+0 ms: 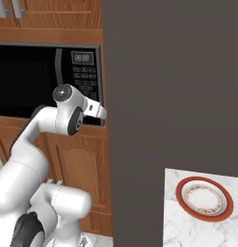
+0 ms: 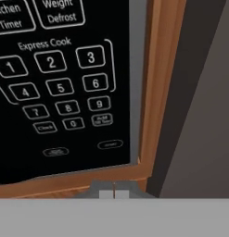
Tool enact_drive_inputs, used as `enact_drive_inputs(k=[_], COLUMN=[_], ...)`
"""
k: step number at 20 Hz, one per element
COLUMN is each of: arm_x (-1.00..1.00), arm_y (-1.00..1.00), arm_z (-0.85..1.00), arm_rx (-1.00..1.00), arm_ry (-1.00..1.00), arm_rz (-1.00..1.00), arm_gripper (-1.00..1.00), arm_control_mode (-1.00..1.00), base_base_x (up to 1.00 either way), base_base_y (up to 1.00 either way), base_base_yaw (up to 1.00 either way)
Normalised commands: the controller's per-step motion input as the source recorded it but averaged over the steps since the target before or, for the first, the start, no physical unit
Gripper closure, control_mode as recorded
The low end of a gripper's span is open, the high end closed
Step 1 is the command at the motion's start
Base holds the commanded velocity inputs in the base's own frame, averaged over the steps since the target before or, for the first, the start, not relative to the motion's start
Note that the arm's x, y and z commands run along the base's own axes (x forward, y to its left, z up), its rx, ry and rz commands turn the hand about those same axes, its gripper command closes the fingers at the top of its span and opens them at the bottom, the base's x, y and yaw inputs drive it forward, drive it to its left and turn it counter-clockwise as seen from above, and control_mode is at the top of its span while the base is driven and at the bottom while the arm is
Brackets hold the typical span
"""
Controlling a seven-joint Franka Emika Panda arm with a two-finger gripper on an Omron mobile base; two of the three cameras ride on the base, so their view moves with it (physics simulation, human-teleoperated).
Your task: Pick the sweet potato from the counter and place it in the microwave. Then turn on the microwave.
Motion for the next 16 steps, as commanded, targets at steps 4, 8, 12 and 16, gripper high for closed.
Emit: enact_drive_inputs(k=[4, 8, 12, 16], arm_x=[0.05, 0.05, 0.06, 0.08], arm_y=[0.00, 0.00, 0.00, 0.00], arm_z=[-0.08, -0.09, -0.07, -0.08], arm_rx=[0.00, 0.00, 0.00, 0.00], arm_ry=[0.00, 0.00, 0.00, 0.00], arm_rz=[0.00, 0.00, 0.00, 0.00], arm_gripper=[1.00, 1.00, 1.00, 1.00], arm_control_mode=[-1.00, -1.00, -1.00, -1.00], base_base_x=[0.00, 0.00, 0.00, 0.00], base_base_y=[0.00, 0.00, 0.00, 0.00], base_base_yaw=[0.00, 0.00, 0.00, 0.00])
